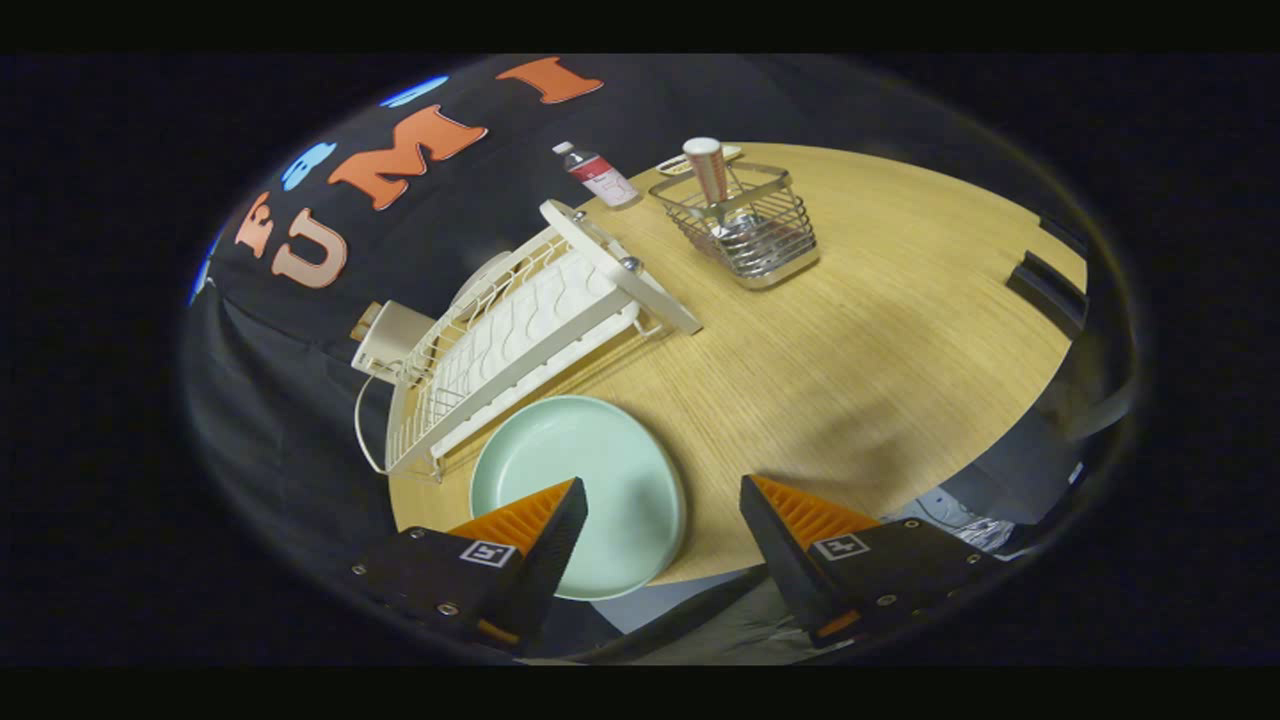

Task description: Take the plate from the dish rack, then take the spoon from the basket and place it into the plate.

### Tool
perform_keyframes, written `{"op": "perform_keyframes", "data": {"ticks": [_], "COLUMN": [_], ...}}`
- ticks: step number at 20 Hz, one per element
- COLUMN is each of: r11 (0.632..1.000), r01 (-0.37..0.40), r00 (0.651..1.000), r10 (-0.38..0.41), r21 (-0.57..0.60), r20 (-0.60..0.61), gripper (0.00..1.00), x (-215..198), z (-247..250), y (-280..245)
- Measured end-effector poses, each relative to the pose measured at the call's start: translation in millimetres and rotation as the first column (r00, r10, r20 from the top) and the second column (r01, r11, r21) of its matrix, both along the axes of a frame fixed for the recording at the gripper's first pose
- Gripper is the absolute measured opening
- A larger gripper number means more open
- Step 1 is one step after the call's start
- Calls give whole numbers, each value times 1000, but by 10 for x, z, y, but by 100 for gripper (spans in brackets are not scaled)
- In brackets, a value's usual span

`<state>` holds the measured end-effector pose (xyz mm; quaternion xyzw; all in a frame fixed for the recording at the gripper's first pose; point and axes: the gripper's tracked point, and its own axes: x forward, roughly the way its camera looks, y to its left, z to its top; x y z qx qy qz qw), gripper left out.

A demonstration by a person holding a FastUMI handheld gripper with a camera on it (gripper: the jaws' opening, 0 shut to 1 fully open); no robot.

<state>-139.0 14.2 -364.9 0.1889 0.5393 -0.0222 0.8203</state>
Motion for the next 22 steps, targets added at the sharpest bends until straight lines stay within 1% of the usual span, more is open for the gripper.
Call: {"op": "perform_keyframes", "data": {"ticks": [2, 6, 12, 18, 22], "r11": [998, 979, 947, 927, 916], "r01": [-4, -18, -13, -19, 5], "r00": [1000, 996, 980, 941, 891], "r10": [5, 36, 76, 144, 178], "r21": [-64, -205, -322, -374, -401], "r20": [28, 80, 183, 308, 418], "gripper": [99, 99, 99, 99, 99], "x": [62, 216, 577, 1032, 1358], "z": [74, 240, 570, 888, 1058], "y": [-197, -609, -934, -965, -955]}}
